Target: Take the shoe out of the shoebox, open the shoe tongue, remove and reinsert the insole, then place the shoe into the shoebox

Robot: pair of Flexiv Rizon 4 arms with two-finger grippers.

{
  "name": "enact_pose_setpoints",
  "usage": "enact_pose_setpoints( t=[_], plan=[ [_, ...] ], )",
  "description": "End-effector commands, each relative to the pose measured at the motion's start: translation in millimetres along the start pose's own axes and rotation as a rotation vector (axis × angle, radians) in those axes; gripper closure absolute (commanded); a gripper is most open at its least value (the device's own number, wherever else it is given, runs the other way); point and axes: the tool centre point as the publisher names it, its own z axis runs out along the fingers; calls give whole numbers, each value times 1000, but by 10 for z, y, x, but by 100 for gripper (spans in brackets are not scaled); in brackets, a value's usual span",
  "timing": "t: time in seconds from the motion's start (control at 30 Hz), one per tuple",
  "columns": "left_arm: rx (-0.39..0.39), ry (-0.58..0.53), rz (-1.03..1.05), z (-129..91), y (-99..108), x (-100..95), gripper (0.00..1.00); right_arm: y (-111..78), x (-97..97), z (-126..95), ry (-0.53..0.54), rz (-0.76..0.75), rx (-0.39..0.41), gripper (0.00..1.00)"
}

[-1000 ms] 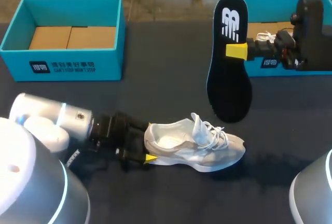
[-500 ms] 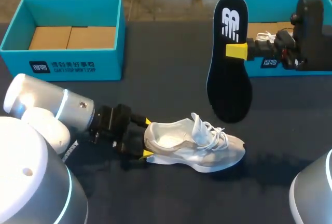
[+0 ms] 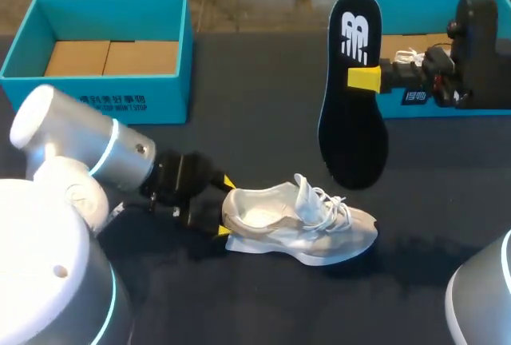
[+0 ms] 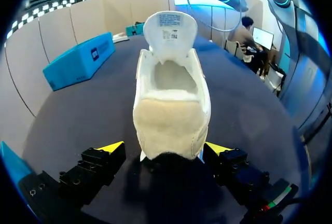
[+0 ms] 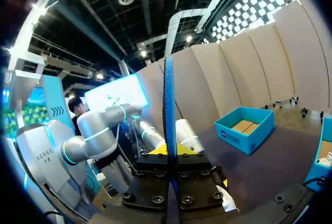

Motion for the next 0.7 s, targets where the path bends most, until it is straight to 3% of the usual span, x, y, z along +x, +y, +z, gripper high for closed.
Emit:
enact_pose_setpoints(
  t=[0.03,0.37,0.47,0.53,0.6,0.7],
  plan=[
    [-405,-2,30,-112,-88,4,0,-2,-14,24,1,0,1,100],
    [-405,-2,30,-112,-88,4,0,-2,-14,24,1,0,1,100],
    [-449,4,19,-98,-168,-2,0,-2,-14,24,1,0,1,100],
    [-537,-6,9,-71,-219,-1,0,-2,-14,24,1,0,1,100],
    [-527,14,-9,-78,-238,-9,0,-2,-14,24,1,0,1,100],
    [-572,6,-26,-99,-294,18,0,-2,-14,24,1,0,1,100]
  ],
)
